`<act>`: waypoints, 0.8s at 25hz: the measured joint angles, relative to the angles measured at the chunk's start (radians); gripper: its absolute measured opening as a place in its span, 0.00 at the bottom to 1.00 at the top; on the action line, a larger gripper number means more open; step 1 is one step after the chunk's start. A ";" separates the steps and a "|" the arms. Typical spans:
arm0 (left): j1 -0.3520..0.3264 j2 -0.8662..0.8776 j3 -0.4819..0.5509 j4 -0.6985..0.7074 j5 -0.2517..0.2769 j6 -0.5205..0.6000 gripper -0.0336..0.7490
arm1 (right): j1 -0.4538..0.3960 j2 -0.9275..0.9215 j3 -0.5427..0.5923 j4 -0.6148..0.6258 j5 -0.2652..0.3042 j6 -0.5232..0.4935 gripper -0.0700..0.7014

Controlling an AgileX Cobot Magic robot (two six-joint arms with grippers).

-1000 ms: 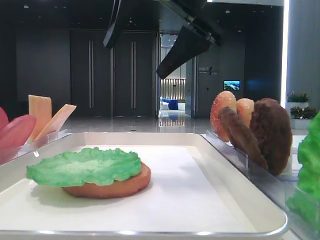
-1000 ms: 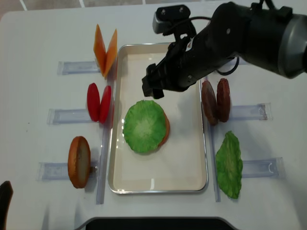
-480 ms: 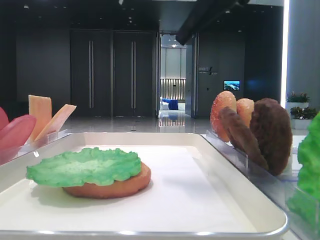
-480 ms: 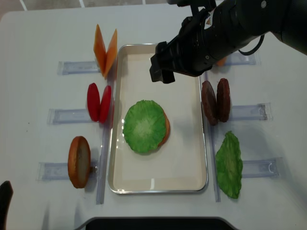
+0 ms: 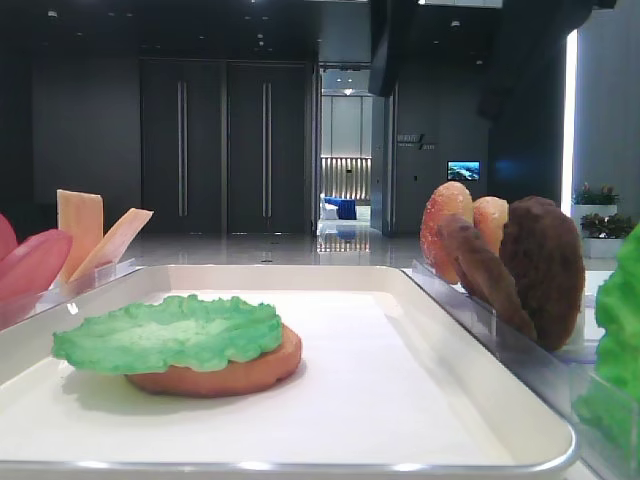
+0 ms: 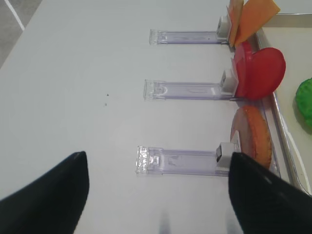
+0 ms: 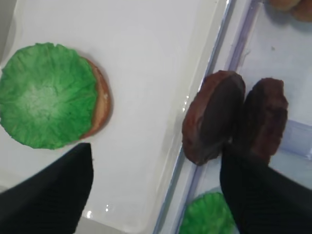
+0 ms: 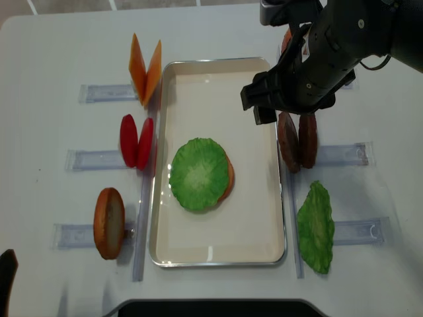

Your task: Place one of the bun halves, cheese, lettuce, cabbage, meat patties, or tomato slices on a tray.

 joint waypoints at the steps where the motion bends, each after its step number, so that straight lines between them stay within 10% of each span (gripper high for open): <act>1: 0.000 0.000 0.000 0.000 0.000 0.000 0.93 | -0.009 0.000 -0.002 0.001 0.017 -0.005 0.76; 13: 0.000 0.000 0.000 0.000 0.000 0.000 0.93 | -0.646 0.000 -0.030 0.011 0.241 -0.250 0.76; 20: 0.000 0.000 0.000 0.000 0.000 0.000 0.93 | -0.727 -0.069 0.017 -0.034 0.249 -0.285 0.76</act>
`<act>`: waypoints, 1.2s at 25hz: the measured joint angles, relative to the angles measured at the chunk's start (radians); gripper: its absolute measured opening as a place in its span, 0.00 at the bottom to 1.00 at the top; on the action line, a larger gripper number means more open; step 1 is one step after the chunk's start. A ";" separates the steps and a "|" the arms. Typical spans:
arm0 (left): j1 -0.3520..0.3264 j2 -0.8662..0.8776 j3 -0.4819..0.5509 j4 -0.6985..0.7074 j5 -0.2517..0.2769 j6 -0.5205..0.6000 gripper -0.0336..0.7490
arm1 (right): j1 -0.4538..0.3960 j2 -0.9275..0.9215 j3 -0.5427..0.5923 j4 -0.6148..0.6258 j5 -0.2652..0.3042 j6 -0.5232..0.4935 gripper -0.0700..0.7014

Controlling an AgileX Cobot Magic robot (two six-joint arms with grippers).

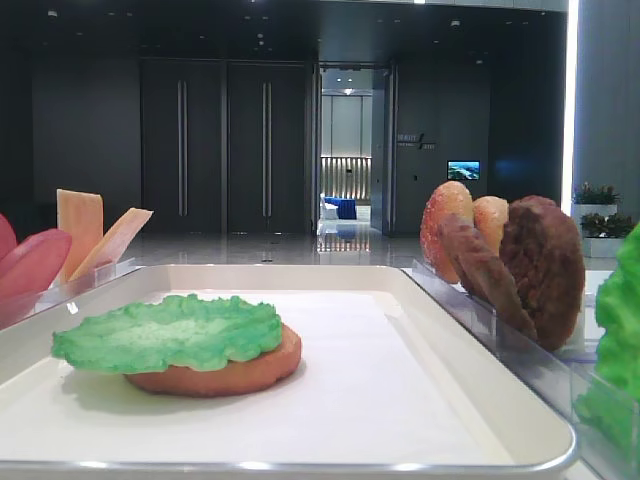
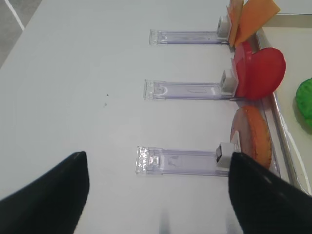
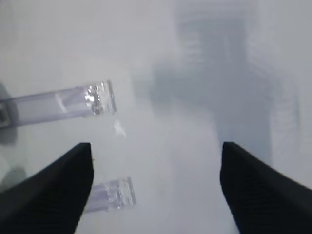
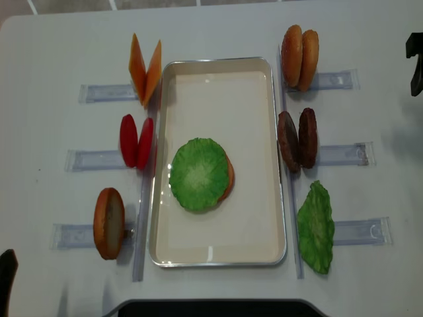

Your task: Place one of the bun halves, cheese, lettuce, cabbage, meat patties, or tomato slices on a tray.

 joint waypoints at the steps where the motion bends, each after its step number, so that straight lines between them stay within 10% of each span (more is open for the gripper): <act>1: 0.000 0.000 0.000 0.000 0.000 0.000 0.93 | 0.000 -0.048 0.030 -0.008 0.000 0.002 0.76; 17: 0.000 0.000 0.000 0.000 0.000 0.000 0.93 | 0.000 -1.008 0.665 -0.021 -0.003 0.001 0.76; 30: 0.000 0.000 0.000 0.000 0.000 0.000 0.93 | 0.000 -1.500 0.741 0.015 -0.072 -0.095 0.74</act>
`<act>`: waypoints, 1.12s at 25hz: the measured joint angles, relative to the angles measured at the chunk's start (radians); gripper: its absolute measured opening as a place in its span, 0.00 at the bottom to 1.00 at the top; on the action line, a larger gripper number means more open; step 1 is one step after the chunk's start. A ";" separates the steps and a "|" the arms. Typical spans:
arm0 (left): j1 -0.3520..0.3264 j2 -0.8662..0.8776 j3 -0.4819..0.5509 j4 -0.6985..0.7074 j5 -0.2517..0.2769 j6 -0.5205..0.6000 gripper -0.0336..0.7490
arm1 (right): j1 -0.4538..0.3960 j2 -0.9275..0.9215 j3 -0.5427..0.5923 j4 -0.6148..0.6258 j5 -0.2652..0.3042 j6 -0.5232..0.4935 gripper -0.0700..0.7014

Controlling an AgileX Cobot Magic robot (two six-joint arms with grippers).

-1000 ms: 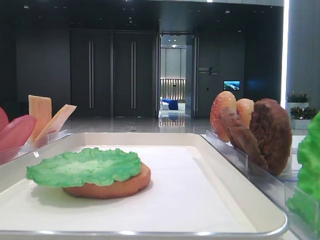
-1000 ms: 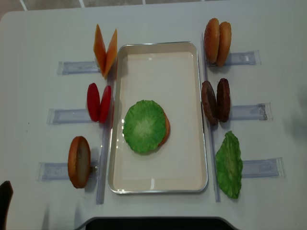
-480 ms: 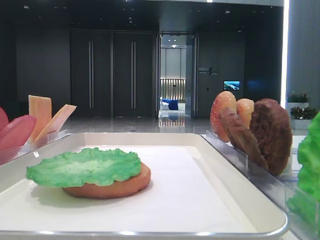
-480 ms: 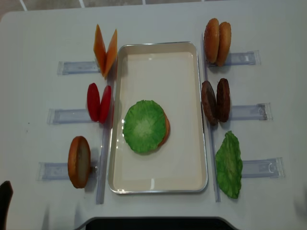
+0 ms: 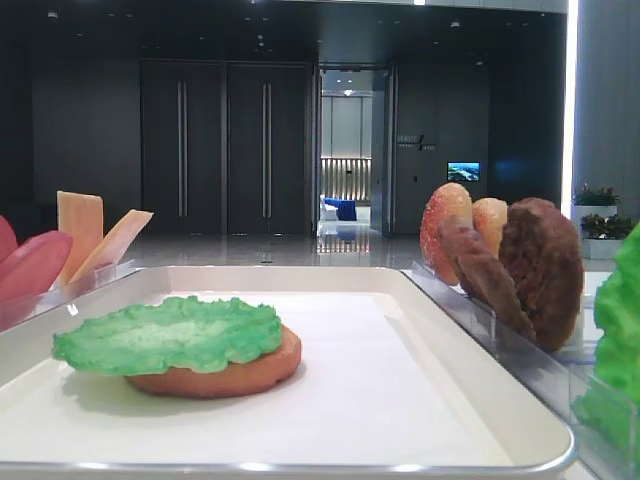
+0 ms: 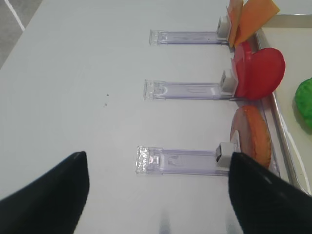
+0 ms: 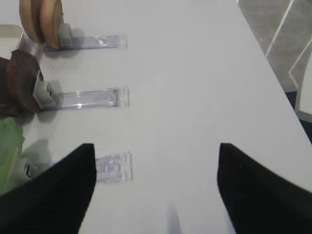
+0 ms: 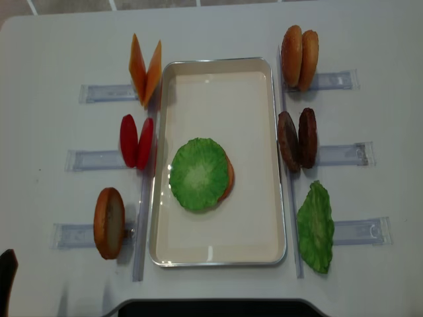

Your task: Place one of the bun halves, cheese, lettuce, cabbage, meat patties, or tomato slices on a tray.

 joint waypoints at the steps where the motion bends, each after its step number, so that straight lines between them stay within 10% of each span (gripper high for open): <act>1: 0.000 0.000 0.000 0.000 0.000 0.000 0.93 | 0.000 -0.019 0.000 0.000 0.000 0.000 0.74; 28: 0.000 0.000 0.000 0.000 0.000 0.000 0.93 | 0.000 -0.027 0.000 0.004 -0.001 0.004 0.74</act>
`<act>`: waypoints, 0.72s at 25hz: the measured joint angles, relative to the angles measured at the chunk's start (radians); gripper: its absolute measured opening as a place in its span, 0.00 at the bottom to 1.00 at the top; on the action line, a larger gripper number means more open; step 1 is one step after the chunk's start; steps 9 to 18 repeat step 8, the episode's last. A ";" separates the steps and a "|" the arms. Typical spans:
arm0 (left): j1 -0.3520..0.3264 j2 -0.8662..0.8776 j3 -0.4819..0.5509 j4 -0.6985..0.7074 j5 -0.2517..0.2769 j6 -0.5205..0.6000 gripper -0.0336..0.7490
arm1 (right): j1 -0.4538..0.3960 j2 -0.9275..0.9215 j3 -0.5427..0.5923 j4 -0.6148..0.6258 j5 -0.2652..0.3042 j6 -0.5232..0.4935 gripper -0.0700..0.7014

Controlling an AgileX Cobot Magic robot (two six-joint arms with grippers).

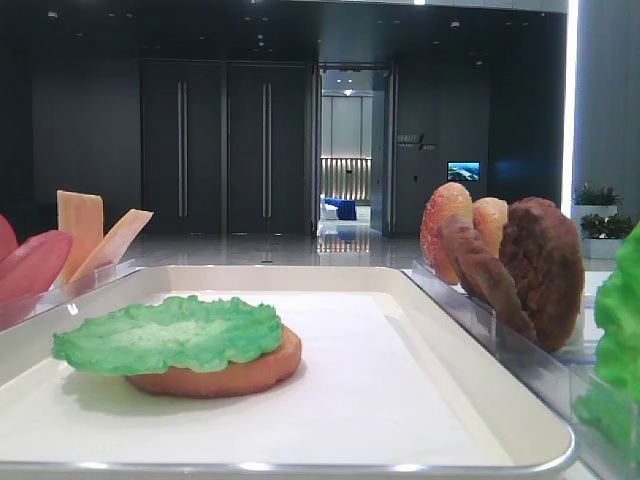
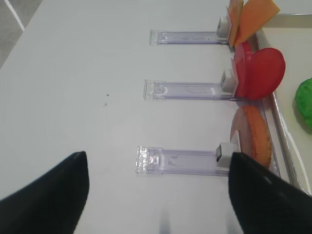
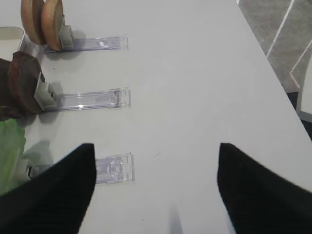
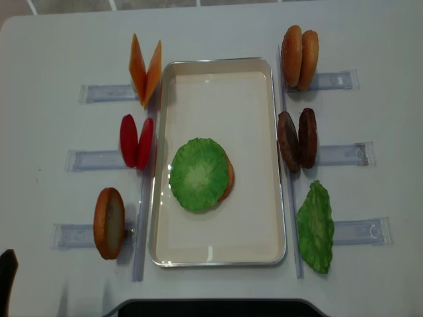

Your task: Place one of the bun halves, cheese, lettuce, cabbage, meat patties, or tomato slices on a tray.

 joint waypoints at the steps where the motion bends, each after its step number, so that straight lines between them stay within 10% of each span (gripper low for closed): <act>1: 0.000 0.000 0.000 0.000 0.000 0.000 0.93 | 0.000 0.000 0.000 0.000 0.000 0.000 0.74; 18: 0.000 0.000 0.000 0.000 0.000 0.000 0.93 | 0.000 0.000 0.000 0.000 0.000 0.000 0.74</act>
